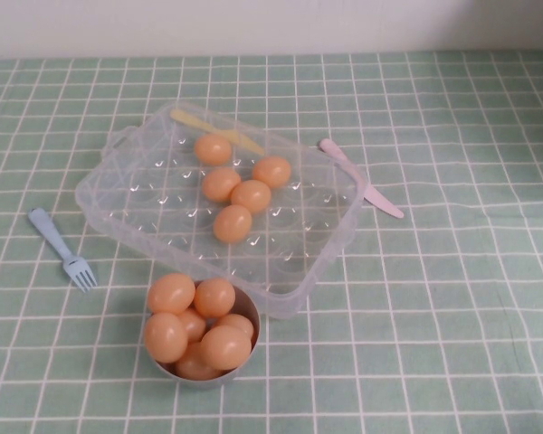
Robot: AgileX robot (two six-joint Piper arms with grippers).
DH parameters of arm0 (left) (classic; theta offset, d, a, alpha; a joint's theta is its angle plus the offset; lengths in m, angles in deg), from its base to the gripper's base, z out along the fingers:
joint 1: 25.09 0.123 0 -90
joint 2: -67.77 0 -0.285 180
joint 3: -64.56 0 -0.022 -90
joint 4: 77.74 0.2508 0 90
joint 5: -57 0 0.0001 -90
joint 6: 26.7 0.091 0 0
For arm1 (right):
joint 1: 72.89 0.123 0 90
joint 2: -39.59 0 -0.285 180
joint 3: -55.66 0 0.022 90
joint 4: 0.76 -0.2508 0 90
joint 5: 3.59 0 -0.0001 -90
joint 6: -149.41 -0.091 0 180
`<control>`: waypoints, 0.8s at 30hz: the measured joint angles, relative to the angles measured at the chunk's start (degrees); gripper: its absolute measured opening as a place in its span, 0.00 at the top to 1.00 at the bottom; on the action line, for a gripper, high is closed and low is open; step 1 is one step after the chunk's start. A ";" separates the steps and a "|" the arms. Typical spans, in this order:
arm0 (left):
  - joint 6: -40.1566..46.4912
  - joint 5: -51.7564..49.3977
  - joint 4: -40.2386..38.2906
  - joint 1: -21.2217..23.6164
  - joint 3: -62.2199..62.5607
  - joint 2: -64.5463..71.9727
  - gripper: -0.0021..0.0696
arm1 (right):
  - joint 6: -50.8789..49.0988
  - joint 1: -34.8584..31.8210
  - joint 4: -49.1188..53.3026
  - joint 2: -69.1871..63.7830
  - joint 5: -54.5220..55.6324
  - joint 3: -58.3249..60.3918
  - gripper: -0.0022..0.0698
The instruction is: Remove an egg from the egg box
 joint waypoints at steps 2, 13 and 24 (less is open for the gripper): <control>0.00 -2.91 -0.11 0.39 0.00 -0.77 0.97 | 0.00 0.00 0.00 0.00 0.00 0.00 0.99; -1.28 -25.87 0.89 0.44 -0.05 -0.99 0.97 | 0.00 0.00 0.00 0.00 0.00 0.00 0.99; -1.89 -29.36 0.89 0.44 -0.13 -0.99 0.97 | 0.00 0.00 0.00 0.00 0.00 0.00 0.99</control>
